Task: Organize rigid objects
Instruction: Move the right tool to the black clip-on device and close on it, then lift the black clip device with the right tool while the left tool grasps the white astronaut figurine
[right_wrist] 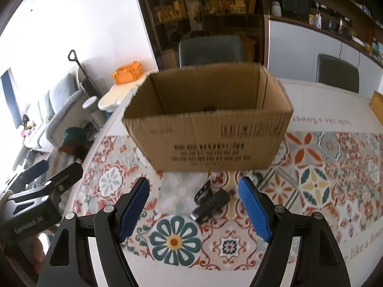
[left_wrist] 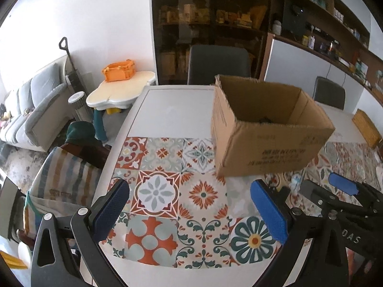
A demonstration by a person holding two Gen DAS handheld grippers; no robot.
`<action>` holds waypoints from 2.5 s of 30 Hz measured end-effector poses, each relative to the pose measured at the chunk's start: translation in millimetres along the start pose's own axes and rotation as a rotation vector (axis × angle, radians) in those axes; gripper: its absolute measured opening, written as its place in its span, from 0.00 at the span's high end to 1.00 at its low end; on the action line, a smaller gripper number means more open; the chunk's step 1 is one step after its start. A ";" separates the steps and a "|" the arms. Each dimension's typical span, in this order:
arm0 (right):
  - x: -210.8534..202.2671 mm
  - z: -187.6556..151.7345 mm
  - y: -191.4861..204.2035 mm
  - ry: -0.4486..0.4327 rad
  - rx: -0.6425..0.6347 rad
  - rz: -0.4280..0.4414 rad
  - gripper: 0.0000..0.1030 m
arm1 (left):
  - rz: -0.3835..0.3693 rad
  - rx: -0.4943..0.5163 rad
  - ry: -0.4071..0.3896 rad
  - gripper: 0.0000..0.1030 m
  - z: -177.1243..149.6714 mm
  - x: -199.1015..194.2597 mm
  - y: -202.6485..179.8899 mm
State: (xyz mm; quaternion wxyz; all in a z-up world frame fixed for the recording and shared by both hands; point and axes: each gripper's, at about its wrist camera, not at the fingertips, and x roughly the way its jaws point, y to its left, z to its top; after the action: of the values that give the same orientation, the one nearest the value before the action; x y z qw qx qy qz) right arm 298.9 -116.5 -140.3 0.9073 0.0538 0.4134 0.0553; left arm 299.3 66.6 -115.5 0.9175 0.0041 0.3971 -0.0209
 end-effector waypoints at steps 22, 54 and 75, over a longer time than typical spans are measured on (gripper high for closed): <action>84.1 -35.6 -13.2 0.124 0.059 -0.003 0.34 | -0.094 0.022 0.090 0.00 -40.7 63.3 -0.2; 127.4 -59.3 -14.6 0.115 0.045 -0.067 0.62 | -0.117 0.032 0.142 0.00 -52.8 92.3 -13.8; 38.7 -54.8 -88.8 0.067 0.126 -0.052 0.62 | -0.174 0.110 0.062 0.00 -34.7 62.1 -94.6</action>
State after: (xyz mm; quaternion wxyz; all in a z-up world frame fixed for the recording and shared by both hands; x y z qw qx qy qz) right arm 287.7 -195.8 -217.6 0.8890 0.0982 0.4472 0.0071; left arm 312.6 -29.3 -183.7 0.8979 0.0204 0.4225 -0.1221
